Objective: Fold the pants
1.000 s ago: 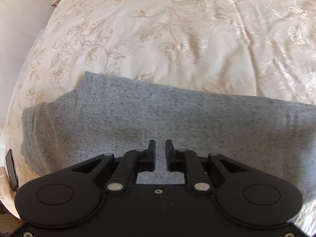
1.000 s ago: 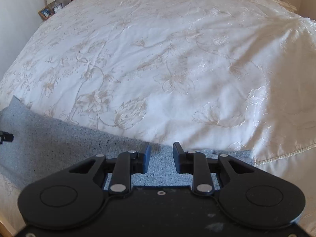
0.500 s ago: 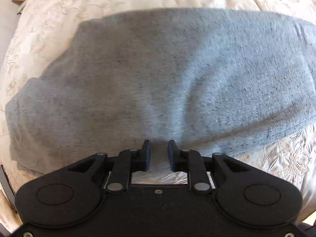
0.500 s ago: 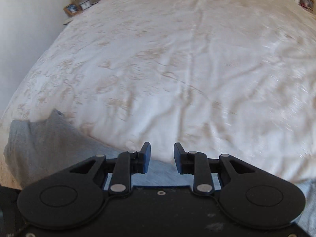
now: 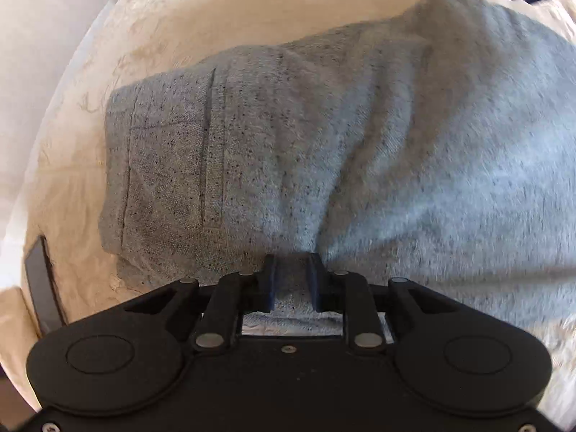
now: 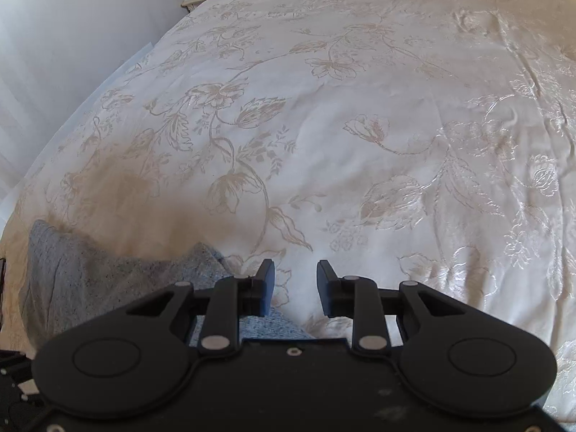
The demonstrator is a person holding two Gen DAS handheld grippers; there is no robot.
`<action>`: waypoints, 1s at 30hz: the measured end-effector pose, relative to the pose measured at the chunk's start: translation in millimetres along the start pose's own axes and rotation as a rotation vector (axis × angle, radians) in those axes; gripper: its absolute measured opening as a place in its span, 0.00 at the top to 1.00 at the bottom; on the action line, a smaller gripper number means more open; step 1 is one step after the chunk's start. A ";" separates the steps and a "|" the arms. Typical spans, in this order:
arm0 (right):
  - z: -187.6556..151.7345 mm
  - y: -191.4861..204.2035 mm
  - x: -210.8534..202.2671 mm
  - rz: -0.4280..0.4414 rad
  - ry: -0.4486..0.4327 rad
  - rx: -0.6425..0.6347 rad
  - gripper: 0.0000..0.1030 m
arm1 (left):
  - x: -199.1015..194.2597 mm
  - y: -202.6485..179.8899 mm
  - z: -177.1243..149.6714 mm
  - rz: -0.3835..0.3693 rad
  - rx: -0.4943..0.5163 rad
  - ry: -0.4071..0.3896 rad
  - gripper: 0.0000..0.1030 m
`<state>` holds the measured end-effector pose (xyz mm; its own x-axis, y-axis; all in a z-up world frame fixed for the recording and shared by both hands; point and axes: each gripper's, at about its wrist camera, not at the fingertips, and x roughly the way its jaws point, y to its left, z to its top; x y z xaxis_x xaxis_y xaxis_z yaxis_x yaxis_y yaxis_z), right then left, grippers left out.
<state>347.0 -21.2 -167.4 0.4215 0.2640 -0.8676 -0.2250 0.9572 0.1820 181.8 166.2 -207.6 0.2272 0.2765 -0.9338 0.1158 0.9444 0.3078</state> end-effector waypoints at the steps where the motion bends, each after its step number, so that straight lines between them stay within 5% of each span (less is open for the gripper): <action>1: -3.4 1.8 2.1 0.021 0.029 0.002 0.72 | -7.6 -1.4 -2.2 0.007 0.020 -0.015 0.71; 3: -17.3 6.8 5.0 0.102 0.118 0.005 0.72 | -22.6 7.5 1.7 -0.045 -0.018 -0.043 0.71; 7: -53.6 37.2 -10.8 0.167 0.147 -0.086 0.72 | -43.1 29.0 33.2 -0.175 -0.134 -0.064 0.71; 13: -90.3 57.7 -21.2 0.181 0.187 -0.068 0.72 | -49.5 2.0 112.6 -0.336 -0.098 -0.122 0.69; 19: -63.9 23.5 -52.5 0.028 -0.059 -0.044 0.70 | -46.6 -18.1 147.2 -0.424 -0.032 -0.121 0.69; 24: -42.1 1.8 -9.3 0.064 0.059 -0.258 0.66 | -39.1 -16.6 170.1 -0.458 -0.036 -0.081 0.69; 25: -42.2 0.0 -2.2 0.078 0.084 -0.288 0.70 | -36.9 -15.9 175.5 -0.457 -0.032 -0.070 0.69; 27: -45.7 0.9 -3.2 0.094 0.091 -0.342 0.96 | -39.2 -12.4 181.9 -0.449 -0.038 -0.068 0.69; 30: -60.5 15.0 -28.4 0.088 0.039 -0.399 0.97 | -43.7 -14.3 191.7 -0.447 -0.044 -0.071 0.62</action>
<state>278.5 -21.5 -168.1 0.3534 0.3313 -0.8748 -0.5851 0.8080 0.0695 355.5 106.4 -136.2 0.2298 -0.1711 -0.9581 0.1764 0.9754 -0.1319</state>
